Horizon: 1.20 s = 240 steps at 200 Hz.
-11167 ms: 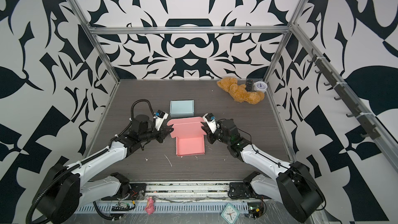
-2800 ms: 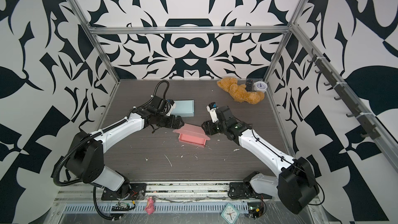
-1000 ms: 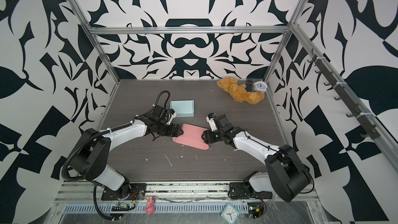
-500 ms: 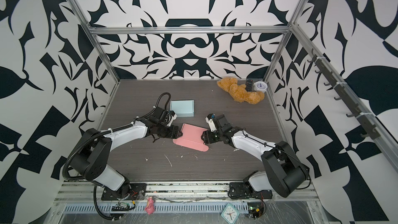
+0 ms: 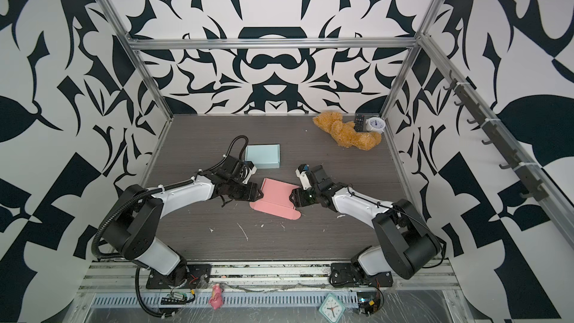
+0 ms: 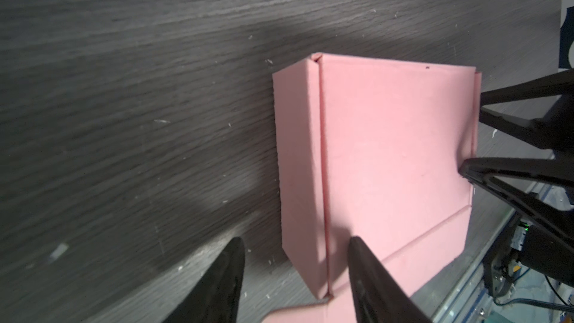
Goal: Fold the paper box
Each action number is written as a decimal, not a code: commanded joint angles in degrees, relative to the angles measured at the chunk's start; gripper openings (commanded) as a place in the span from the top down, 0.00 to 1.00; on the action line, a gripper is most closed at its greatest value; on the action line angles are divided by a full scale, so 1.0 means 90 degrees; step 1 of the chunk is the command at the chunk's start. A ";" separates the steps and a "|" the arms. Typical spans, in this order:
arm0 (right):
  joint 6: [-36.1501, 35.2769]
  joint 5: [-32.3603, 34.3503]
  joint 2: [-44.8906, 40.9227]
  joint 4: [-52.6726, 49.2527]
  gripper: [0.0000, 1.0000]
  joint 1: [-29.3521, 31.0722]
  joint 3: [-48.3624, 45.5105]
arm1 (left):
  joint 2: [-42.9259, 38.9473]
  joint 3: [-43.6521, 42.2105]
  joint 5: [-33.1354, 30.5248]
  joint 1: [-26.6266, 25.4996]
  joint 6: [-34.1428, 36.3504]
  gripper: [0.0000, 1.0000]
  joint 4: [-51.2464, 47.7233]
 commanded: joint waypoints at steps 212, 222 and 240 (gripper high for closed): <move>0.0316 -0.0783 0.0224 0.0540 0.32 -0.0153 0.0149 | 0.0147 0.0250 0.0485 -0.0032 -0.0129 0.51 0.0328; 0.0308 -0.0823 0.0281 0.0543 0.32 -0.0150 0.0183 | 0.0139 0.0214 0.0508 -0.0034 -0.0151 0.51 0.0342; 0.0325 -0.0920 0.0378 0.0583 0.33 -0.0154 0.0248 | 0.0086 0.0106 0.0611 -0.0032 -0.0225 0.52 0.0437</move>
